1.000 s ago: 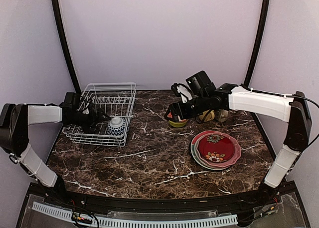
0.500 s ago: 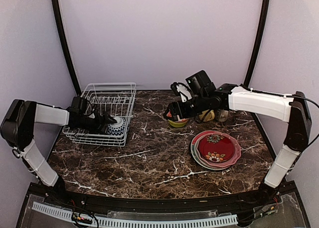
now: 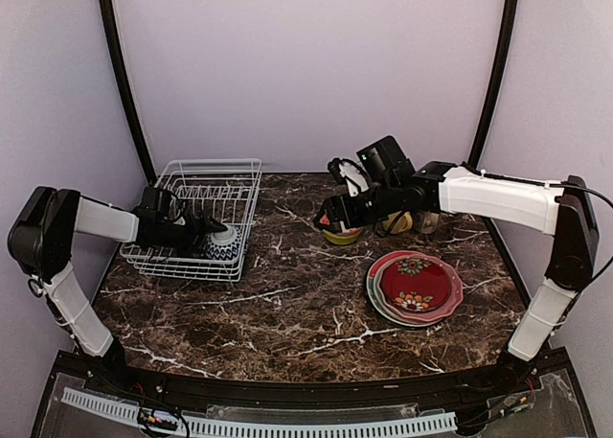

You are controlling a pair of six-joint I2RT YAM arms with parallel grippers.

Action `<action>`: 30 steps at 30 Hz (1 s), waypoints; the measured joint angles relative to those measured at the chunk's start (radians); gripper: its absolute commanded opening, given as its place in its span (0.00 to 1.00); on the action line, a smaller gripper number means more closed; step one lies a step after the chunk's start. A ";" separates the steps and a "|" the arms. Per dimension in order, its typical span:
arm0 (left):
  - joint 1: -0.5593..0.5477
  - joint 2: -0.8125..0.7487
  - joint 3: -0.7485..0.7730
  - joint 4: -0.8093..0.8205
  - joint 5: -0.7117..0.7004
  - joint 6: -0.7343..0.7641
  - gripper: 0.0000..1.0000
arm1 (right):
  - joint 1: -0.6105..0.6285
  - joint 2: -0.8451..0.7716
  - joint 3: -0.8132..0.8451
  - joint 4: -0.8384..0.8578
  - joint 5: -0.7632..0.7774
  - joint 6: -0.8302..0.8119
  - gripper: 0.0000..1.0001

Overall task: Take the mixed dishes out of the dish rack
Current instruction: Grab the bowl from the dish rack.

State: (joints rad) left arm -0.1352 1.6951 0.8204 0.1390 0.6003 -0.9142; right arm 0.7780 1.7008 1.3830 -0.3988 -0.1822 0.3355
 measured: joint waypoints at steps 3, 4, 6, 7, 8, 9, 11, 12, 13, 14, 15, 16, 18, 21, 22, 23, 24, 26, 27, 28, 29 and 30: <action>0.000 0.012 0.000 0.022 -0.006 -0.017 0.81 | 0.000 0.000 -0.002 0.002 0.000 0.000 0.81; 0.000 0.014 0.000 0.026 -0.012 -0.021 0.77 | 0.000 0.000 -0.002 0.002 0.000 0.000 0.81; 0.000 0.014 -0.001 0.039 -0.013 -0.022 0.69 | 0.000 0.000 -0.002 0.002 0.000 0.000 0.81; 0.000 0.013 0.000 0.051 -0.014 -0.021 0.66 | 0.000 0.000 -0.002 0.002 0.000 0.000 0.81; 0.003 0.013 0.000 0.058 -0.016 -0.023 0.60 | 0.000 0.000 -0.002 0.002 0.000 0.000 0.81; 0.003 0.012 0.000 0.067 -0.016 -0.013 0.56 | 0.000 0.000 -0.002 0.002 0.000 0.000 0.81; 0.002 0.007 0.000 0.071 -0.019 -0.006 0.52 | 0.000 0.000 -0.002 0.002 0.000 0.000 0.81; 0.002 0.005 0.000 0.071 -0.019 -0.005 0.51 | 0.000 0.000 -0.002 0.002 0.000 0.000 0.81; 0.002 0.003 0.000 0.069 -0.020 -0.002 0.49 | 0.000 0.000 -0.002 0.002 0.000 0.001 0.81; 0.002 -0.001 0.000 0.067 -0.023 0.002 0.48 | 0.000 0.000 -0.002 0.002 0.001 0.001 0.81; 0.002 -0.006 0.000 0.061 -0.026 0.006 0.47 | 0.000 0.000 -0.002 0.002 0.001 0.001 0.81; 0.002 -0.011 0.000 0.053 -0.031 0.010 0.46 | 0.000 0.000 -0.002 0.002 0.002 0.002 0.81; 0.002 -0.026 0.000 0.035 -0.040 0.015 0.44 | 0.000 -0.001 -0.003 0.003 0.003 0.004 0.81; 0.002 -0.055 0.000 0.016 -0.045 0.018 0.42 | 0.000 -0.007 -0.010 0.004 0.004 0.008 0.82; 0.002 -0.071 0.000 0.010 -0.046 0.018 0.41 | 0.000 -0.009 -0.014 0.006 0.003 0.011 0.82; 0.002 -0.091 0.000 0.003 -0.047 0.019 0.41 | 0.000 -0.011 -0.017 0.008 0.003 0.014 0.82; 0.002 -0.114 0.000 -0.001 -0.047 0.020 0.40 | 0.000 -0.014 -0.021 0.013 0.001 0.018 0.83; 0.003 -0.166 0.000 -0.008 -0.045 0.023 0.40 | 0.000 -0.023 -0.032 0.021 -0.003 0.026 0.84; 0.003 -0.190 0.000 -0.008 -0.043 0.025 0.40 | 0.000 -0.027 -0.037 0.029 -0.007 0.031 0.85; 0.003 -0.216 0.002 -0.009 -0.040 0.029 0.40 | 0.000 -0.033 -0.042 0.038 -0.013 0.038 0.86; 0.004 -0.244 0.006 -0.008 -0.034 0.032 0.40 | 0.000 -0.038 -0.048 0.049 -0.021 0.044 0.87; 0.003 -0.269 0.012 0.000 -0.024 0.032 0.39 | 0.000 -0.044 -0.052 0.062 -0.032 0.050 0.87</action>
State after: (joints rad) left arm -0.1318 1.4261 0.8322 0.1394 0.5758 -0.8822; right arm 0.7784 1.6569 1.3308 -0.3370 -0.2146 0.3851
